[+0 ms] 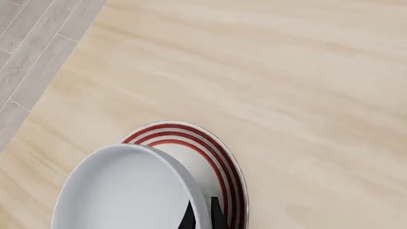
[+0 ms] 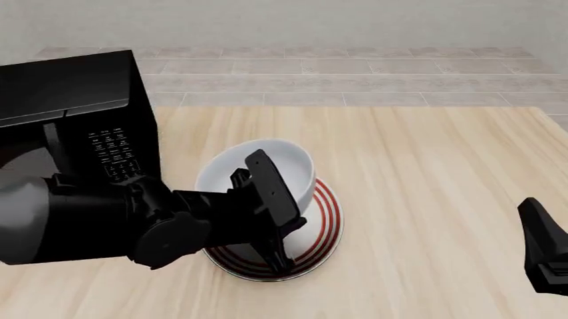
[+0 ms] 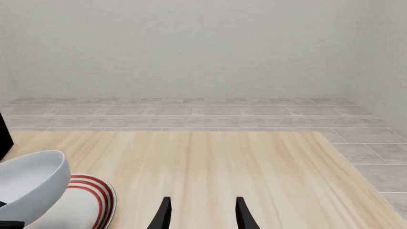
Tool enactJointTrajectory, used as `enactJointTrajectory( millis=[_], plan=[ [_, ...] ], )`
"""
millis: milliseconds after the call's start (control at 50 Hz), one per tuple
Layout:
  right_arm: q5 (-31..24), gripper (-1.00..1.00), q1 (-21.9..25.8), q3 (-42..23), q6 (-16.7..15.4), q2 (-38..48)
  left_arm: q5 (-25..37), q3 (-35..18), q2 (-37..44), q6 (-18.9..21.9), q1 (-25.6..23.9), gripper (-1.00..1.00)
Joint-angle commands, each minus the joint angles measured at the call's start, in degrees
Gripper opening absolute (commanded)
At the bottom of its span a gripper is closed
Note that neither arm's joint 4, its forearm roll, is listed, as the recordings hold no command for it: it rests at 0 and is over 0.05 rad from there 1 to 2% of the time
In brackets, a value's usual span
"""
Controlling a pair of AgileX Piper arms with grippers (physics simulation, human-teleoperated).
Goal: Pick up the white bowl and put it on the plate.
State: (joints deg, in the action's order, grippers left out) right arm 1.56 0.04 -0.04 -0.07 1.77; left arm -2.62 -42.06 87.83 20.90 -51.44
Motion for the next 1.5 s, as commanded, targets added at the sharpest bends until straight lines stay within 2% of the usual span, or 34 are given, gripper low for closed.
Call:
enactJointTrajectory(
  millis=[20,380,920,940,1500],
  plan=[
    [0.0,1.00,0.0,0.0,0.0,0.0,-1.3,0.1,1.1,0.4,-0.3,-1.00],
    [0.0,1.00,0.0,0.0,0.0,0.0,-3.2,0.7,2.8,1.0,0.1,-1.00],
    [0.0,1.00,0.0,0.0,0.0,0.0,-2.5,0.3,2.3,0.4,-0.2,-1.00],
    [0.0,1.00,0.0,0.0,0.0,0.0,-2.6,0.4,2.2,0.5,-0.1,1.00],
    [0.0,1.00,0.0,0.0,0.0,0.0,-0.6,0.9,-0.9,0.5,-0.4,1.00]
  ],
)
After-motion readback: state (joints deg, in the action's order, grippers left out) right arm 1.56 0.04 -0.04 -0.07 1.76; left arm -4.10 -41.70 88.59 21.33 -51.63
